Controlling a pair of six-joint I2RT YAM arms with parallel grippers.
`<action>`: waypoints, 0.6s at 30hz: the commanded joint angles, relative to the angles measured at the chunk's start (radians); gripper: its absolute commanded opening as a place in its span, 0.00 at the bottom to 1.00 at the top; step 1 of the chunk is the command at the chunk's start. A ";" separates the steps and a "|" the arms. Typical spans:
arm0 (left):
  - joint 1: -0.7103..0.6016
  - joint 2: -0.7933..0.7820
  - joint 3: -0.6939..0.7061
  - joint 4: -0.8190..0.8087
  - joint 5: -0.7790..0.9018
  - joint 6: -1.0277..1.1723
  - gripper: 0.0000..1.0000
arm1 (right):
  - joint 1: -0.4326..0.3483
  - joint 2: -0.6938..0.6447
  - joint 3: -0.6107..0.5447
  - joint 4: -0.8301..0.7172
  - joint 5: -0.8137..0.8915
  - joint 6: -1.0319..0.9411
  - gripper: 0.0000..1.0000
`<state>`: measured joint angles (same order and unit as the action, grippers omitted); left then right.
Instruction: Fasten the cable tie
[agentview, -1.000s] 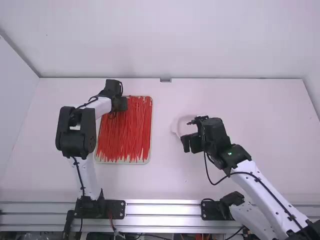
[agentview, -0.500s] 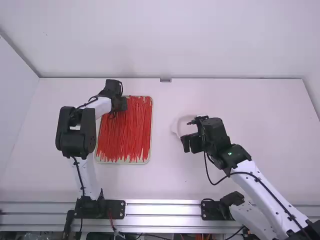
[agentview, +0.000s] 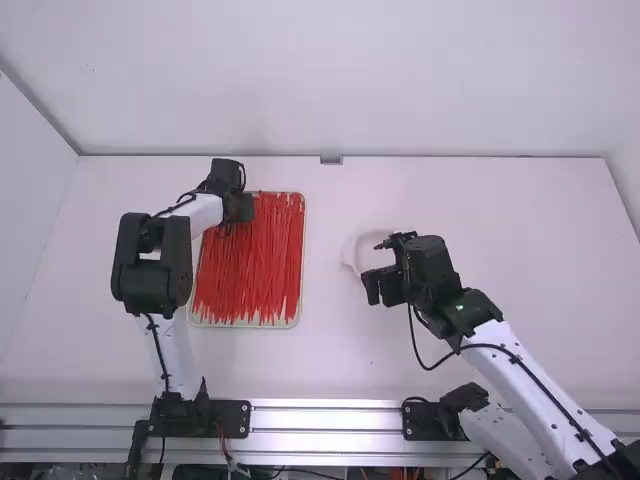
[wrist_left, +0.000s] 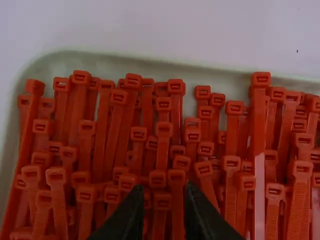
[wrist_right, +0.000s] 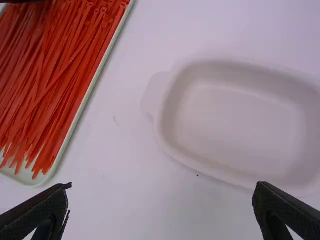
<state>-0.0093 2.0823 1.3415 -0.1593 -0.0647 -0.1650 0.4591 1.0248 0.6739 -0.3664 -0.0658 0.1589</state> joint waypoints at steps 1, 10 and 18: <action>0.010 -0.002 -0.007 0.000 -0.004 0.005 0.21 | 0.006 0.002 0.034 -0.002 0.007 0.002 0.98; 0.011 -0.002 -0.008 0.000 -0.004 0.005 0.18 | 0.006 0.002 0.034 -0.005 0.007 0.002 0.98; 0.010 -0.002 -0.008 0.000 -0.005 0.005 0.18 | 0.006 0.002 0.034 -0.005 0.007 0.002 0.98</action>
<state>-0.0093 2.0823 1.3415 -0.1589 -0.0647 -0.1650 0.4591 1.0248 0.6739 -0.3695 -0.0643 0.1562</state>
